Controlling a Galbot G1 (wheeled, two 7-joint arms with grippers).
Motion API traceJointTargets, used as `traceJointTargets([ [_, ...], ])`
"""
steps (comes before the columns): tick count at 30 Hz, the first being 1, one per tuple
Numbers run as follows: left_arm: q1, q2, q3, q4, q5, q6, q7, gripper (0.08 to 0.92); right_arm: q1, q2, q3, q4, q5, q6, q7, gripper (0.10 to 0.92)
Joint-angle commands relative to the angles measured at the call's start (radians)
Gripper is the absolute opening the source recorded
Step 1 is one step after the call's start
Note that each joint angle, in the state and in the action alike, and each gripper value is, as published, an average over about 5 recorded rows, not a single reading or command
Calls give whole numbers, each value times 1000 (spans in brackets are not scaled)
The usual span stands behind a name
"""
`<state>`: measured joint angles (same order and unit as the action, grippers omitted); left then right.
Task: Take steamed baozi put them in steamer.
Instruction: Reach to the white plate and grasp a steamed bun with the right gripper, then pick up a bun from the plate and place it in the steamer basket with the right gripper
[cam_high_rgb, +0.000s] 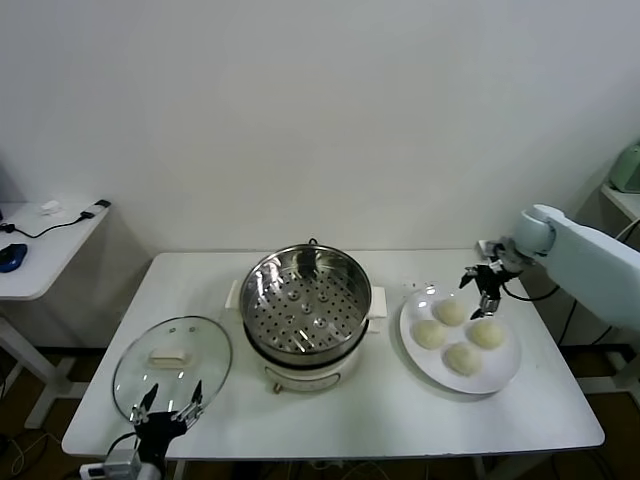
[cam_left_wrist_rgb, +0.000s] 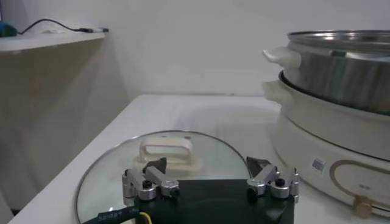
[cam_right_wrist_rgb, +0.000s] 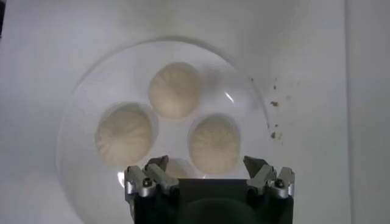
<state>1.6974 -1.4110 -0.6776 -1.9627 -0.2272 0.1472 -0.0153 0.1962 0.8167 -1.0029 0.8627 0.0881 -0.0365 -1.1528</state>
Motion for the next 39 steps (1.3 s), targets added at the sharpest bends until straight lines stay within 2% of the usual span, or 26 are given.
traceJointTargets([
  [1, -2, -4, -1, 8, 1, 1, 0, 823, -75, 148, 41, -200, -84, -12, 9, 823],
  [11, -5, -13, 5, 14, 2, -2, -3, 823, -112, 233, 153, -312, -197, 0, 58, 823],
  [18, -7, -13, 6, 14, 4, 1, -2, 823, -124, 249, 170, -326, -193, -11, 53, 816],
  [21, -4, -13, 5, 10, 3, 4, -2, 823, -126, 247, 162, -321, -198, -20, 44, 764],
  [26, -1, -14, 6, 0, 3, 9, -3, 823, -119, 244, 160, -310, -203, -32, 46, 622],
  [29, -1, -15, 6, -5, 3, 13, -3, 823, -106, 226, 133, -272, -191, -41, 41, 568],
  [32, 2, -15, 6, -9, 4, 14, -4, 823, -48, 190, 77, -198, -140, -49, 36, 554],
  [39, 7, -15, 11, -21, 9, 13, -6, 823, 421, 144, -313, 105, 172, -25, 17, 551],
])
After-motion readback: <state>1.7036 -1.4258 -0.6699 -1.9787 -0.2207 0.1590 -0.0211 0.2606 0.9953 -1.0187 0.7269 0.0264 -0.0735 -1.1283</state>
